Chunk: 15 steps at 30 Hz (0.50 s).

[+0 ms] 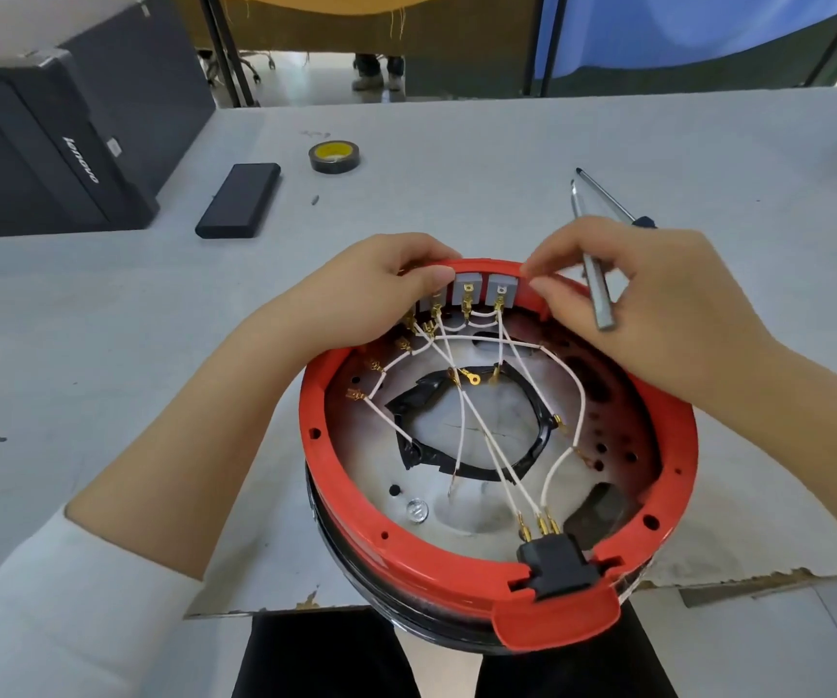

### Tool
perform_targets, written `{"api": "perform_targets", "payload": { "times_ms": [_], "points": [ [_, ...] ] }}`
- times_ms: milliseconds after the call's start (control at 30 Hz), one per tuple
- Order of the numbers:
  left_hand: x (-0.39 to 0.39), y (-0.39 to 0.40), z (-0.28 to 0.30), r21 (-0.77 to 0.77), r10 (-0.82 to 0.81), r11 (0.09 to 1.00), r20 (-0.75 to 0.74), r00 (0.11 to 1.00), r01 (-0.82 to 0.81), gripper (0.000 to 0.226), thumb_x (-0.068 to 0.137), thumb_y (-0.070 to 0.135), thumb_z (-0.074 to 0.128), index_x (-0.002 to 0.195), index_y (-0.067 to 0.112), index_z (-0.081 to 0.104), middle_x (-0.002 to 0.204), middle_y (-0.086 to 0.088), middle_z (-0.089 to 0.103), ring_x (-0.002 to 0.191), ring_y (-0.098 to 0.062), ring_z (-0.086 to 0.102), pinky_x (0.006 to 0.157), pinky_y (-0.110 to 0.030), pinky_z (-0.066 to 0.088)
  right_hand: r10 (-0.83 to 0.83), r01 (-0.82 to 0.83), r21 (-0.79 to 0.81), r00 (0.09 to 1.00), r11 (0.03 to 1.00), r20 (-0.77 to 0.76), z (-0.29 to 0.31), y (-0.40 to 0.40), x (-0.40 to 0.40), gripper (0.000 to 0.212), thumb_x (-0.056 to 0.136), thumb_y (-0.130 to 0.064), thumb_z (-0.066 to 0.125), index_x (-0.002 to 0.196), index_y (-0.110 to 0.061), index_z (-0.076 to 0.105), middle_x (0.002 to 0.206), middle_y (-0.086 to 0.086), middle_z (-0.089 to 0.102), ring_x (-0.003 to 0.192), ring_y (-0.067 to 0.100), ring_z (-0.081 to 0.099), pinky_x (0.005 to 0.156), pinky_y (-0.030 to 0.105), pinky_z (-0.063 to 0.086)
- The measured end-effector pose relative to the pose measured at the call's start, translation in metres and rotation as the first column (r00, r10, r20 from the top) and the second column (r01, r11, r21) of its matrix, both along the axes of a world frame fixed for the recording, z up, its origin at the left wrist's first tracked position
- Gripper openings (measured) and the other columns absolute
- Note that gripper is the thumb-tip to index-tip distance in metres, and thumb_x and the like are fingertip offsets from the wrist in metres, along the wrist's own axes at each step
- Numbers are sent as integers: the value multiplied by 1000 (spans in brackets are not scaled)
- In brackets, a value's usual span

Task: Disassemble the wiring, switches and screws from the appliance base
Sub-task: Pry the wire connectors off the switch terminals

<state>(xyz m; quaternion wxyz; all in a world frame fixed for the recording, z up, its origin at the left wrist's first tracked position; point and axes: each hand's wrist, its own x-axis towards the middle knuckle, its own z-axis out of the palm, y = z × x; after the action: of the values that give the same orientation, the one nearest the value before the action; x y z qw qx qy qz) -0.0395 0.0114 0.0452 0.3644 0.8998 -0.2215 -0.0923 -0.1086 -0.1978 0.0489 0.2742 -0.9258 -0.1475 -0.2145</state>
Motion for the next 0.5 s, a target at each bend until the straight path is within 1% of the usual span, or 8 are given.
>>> {"api": "perform_targets", "payload": {
  "times_ms": [67, 133, 200, 267, 333, 400, 433, 500],
  "points": [
    [-3, -2, -1, -26, 45, 999, -15, 999, -46, 24, 99, 28, 49, 118, 25, 63, 111, 9, 66, 103, -8, 60, 89, -20, 44, 21, -4, 133, 991, 991, -129, -1, 1, 9, 12, 88, -27, 65, 100, -28, 66, 93, -17, 69, 92, 1, 61, 84, 8, 42],
    [-7, -6, -3, -48, 98, 994, -30, 995, -100, 20, 98, 29, 48, 113, 26, 62, 107, 6, 67, 93, -10, 62, 81, -23, 46, 49, -8, 230, 983, 973, -177, 0, 4, 18, 13, 94, -34, 55, 104, -30, 63, 92, -15, 70, 93, -2, 62, 84, 12, 44],
    [-9, -8, -5, -31, 130, 991, -17, 991, -130, 19, 99, 30, 47, 112, 28, 60, 101, 7, 66, 75, -3, 56, 66, -18, 42, 131, -57, 360, 974, 931, -186, 6, 8, 26, 20, 100, -36, 43, 106, -27, 60, 84, -7, 72, 80, 2, 65, 73, 17, 47],
    [-10, -8, -6, 15, 153, 988, 8, 988, -153, 19, 100, 32, 45, 113, 27, 58, 95, 9, 61, 66, 0, 50, 59, -18, 37, 233, -110, 500, 954, 859, -189, 12, 10, 33, 28, 102, -36, 37, 103, -23, 61, 72, 6, 71, 56, 12, 59, 56, 17, 44],
    [-8, -5, -4, 81, 183, 979, 24, 983, -184, 17, 100, 34, 43, 110, 27, 54, 95, 8, 60, 67, -2, 51, 57, -20, 37, 273, -115, 573, 942, 811, -197, 15, 13, 39, 38, 102, -41, 34, 97, -21, 66, 63, 10, 66, 47, 15, 49, 47, 15, 39],
    [-5, -3, 0, 143, 197, 970, 31, 980, -199, 16, 99, 37, 43, 108, 26, 51, 95, 10, 58, 71, -2, 52, 56, -20, 36, 290, -95, 613, 930, 784, -228, 11, 16, 45, 45, 102, -41, 34, 90, -17, 70, 57, 9, 60, 45, 12, 43, 46, 17, 35],
    [-4, -2, 2, 146, 189, 970, 33, 981, -192, 17, 98, 37, 45, 109, 26, 51, 96, 12, 56, 74, -1, 53, 57, -17, 35, 298, -87, 625, 924, 775, -240, 9, 17, 47, 46, 102, -39, 36, 86, -14, 71, 55, 7, 59, 44, 10, 42, 46, 18, 34],
    [-1, -5, 5, 98, 142, 985, 20, 990, -144, 26, 97, 39, 47, 120, 27, 50, 109, 13, 55, 88, -3, 55, 60, -13, 35, 321, -87, 646, 913, 758, -254, 6, 20, 50, 41, 101, -30, 43, 81, -6, 69, 50, 4, 56, 41, 7, 43, 45, 15, 35]
  ]
}}
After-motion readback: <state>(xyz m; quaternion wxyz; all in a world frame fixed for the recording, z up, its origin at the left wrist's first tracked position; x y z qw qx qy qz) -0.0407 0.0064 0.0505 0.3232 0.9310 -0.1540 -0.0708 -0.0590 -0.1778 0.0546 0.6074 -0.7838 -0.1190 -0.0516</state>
